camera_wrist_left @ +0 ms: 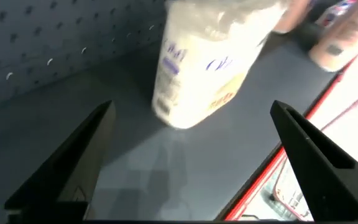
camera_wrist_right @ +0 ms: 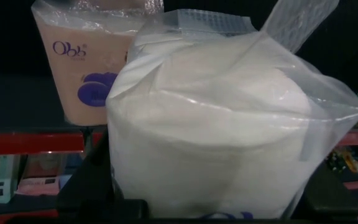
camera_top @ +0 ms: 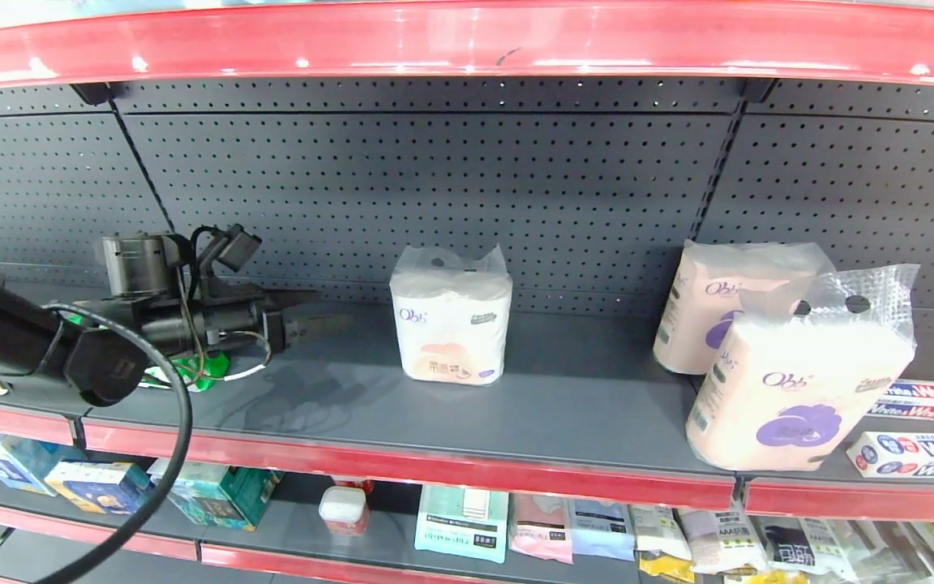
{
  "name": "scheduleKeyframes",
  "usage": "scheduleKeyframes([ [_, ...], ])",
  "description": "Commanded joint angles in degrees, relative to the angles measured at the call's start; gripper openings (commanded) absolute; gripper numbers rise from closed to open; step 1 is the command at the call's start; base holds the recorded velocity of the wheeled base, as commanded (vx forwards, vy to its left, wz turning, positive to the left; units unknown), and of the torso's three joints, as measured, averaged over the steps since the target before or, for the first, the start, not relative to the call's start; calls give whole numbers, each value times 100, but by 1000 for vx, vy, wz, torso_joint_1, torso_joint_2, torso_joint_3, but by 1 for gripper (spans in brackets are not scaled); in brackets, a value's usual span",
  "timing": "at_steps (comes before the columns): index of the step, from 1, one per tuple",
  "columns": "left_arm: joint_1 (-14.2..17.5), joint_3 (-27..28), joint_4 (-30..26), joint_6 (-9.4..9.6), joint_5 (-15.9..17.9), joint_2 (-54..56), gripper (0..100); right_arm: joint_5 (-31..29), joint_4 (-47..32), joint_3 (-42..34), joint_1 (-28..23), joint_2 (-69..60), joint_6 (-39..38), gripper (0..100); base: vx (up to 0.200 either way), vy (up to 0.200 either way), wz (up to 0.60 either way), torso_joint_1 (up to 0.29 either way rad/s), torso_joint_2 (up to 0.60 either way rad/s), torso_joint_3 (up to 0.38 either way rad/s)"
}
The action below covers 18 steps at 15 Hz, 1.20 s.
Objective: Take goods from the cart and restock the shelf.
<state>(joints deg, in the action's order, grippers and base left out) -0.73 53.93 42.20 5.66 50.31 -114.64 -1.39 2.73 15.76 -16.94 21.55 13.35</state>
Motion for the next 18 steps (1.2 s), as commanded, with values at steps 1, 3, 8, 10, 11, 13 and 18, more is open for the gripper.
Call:
scheduleKeyframes([
  [1, -6, 206, -10, -3, 207, -138, 100, -2, -1, -12, -2, 42, 1, 0, 0, 0, 0, 0, 0, 0],
  [3, -15, 241, -2, 6, 278, -252, 100, -2, -1, -21, -2, 60, 27, 0, 0, 0, 0, 0, 0, 0],
  [8, -103, 399, -10, 770, 585, -744, 100, -2, -1, -38, -2, 95, 80, 0, 0, 0, 0, 0, 0, 0],
  [10, -155, 610, -2, 779, 647, -937, 100, -10, -1, -38, -2, 86, 124, 0, 0, 0, 0, 0, 0, 0],
  [11, -182, 759, -2, 779, 655, -1069, 100, -10, -1, -38, -2, 86, 159, 0, 0, 0, 0, 0, 0, 0],
  [13, -191, 997, 16, 805, 655, -1254, 100, -19, -1, -29, -2, 86, 159, 0, 0, 0, 0, 0, 0, 0],
  [18, -375, 1568, 16, 814, 928, -1711, 100, -28, -1, -126, -28, 42, 291, 0, 0, 0, 0, 0, 0, 0],
])
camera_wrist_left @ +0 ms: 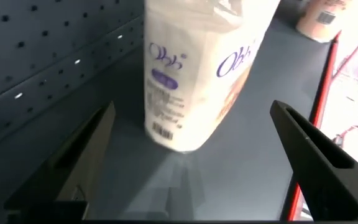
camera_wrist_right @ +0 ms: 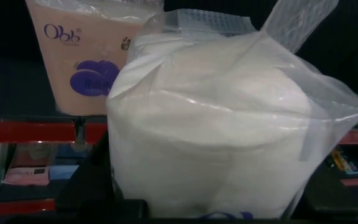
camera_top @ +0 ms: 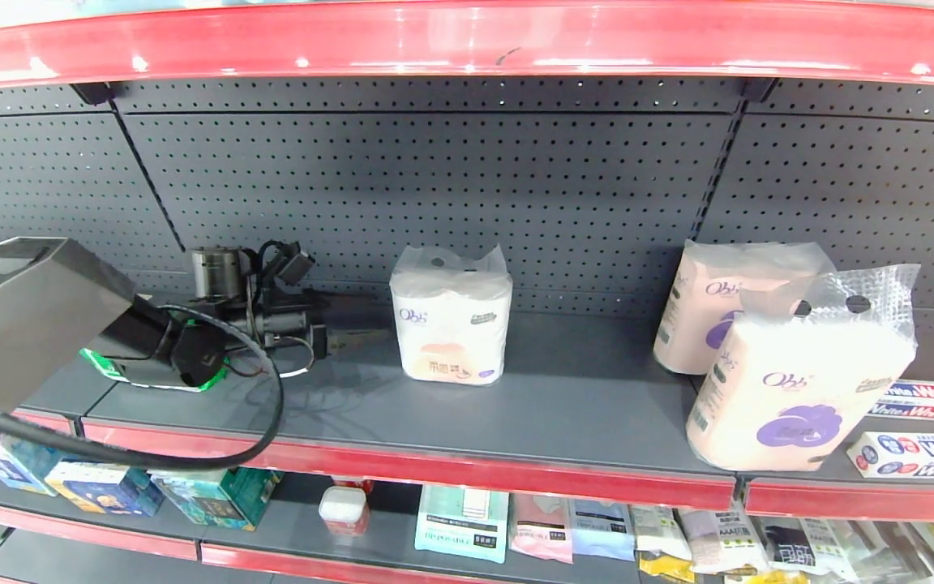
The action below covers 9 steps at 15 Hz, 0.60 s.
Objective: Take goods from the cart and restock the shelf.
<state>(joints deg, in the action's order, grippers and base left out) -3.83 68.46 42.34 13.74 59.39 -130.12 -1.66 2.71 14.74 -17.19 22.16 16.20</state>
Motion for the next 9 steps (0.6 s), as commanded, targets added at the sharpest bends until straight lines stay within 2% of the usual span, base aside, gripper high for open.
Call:
scheduleKeyframes([
  [1, -74, 176, 3, 6, 134, -198, 100, -1, 2, -32, -13, -19, 6, 0, 0, 0, 0, 0, 0, 0],
  [6, -250, 994, -24, -20, 231, -699, 100, -10, 11, -182, -13, -19, 32, 0, 0, 0, 0, 0, 0, 0],
  [9, -479, 1161, -24, -47, 257, -874, 100, -10, 11, -173, -13, 25, 41, 0, 0, 0, 0, 0, 0, 0],
])
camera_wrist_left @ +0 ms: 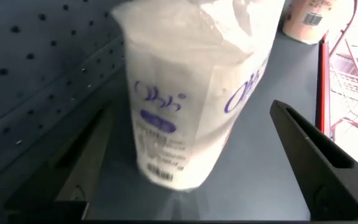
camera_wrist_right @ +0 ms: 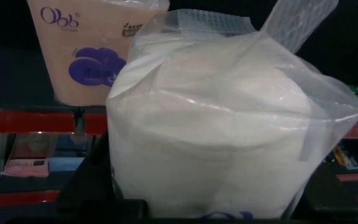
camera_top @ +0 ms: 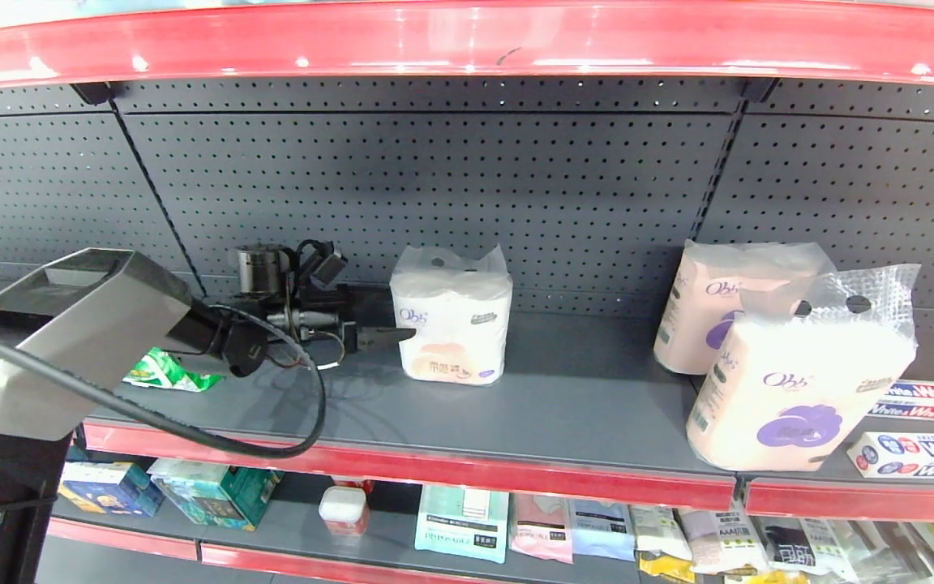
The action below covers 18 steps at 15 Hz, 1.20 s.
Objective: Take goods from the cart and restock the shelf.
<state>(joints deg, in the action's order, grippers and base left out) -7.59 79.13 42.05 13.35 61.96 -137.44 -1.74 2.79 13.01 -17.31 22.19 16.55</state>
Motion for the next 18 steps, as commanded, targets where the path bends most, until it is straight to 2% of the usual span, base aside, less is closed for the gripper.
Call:
scheduleKeyframes([
  [1, -137, 226, 5, -8, 0, -213, 100, -1, 2, 0, 0, 14, 6, 0, 0, 0, 0, 0, 0, 0],
  [3, -190, 569, -3, -17, 0, -380, 100, -1, 2, -18, 0, -13, 6, 0, 0, 0, 0, 0, 0, 0],
  [6, -286, 709, 5, -227, 0, -442, 100, -1, 2, -44, 0, -39, 6, 0, 0, 0, 0, 0, 0, 0],
  [11, -471, 727, 23, -236, -62, -459, 100, -10, 2, -53, -9, -57, 6, 0, 0, 0, 0, 0, 0, 0],
  [18, -497, 744, 32, -245, -106, -582, 100, -10, 2, -114, -9, -57, 6, 0, 0, 0, 0, 0, 0, 0],
])
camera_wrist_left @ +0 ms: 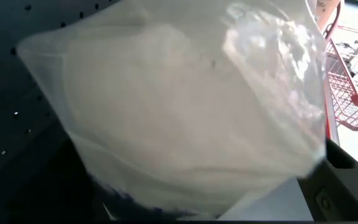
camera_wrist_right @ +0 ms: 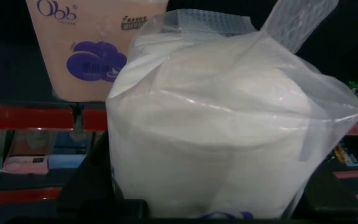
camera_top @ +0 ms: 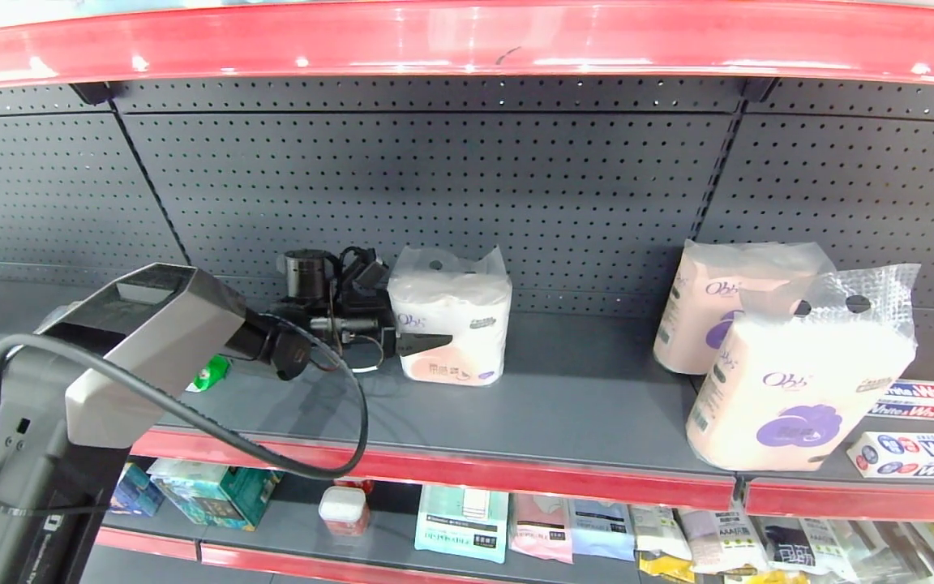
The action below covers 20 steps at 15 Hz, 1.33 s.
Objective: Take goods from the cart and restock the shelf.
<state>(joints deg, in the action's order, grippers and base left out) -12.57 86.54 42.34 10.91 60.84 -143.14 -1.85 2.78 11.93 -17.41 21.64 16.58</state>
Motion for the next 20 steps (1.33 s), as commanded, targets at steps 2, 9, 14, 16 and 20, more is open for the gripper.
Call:
scheduleKeyframes([
  [2, 0, 214, 3, 25, -20, -109, 0, 1, 3, -16, 1, -2, 3, 0, 0, 0, 0, 0, 0, 0],
  [9, 97, -6, 99, -1, -55, 102, 0, -8, 12, -95, 1, -54, 3, 0, 0, 0, 0, 0, 0, 0],
  [14, 343, -1227, 776, -28, -2, 691, 0, -78, 3, -130, 1, -107, 3, 0, 0, 0, 0, 0, 0, 0],
  [16, 466, -1702, 1356, -239, 6, 823, 0, -78, 3, -112, 1, -98, 3, 0, 0, 0, 0, 0, 0, 0],
  [20, 730, -2642, 2534, -616, 209, 1060, 0, -78, 3, -130, 1, -98, 91, 0, 0, 0, 0, 0, 0, 0],
])
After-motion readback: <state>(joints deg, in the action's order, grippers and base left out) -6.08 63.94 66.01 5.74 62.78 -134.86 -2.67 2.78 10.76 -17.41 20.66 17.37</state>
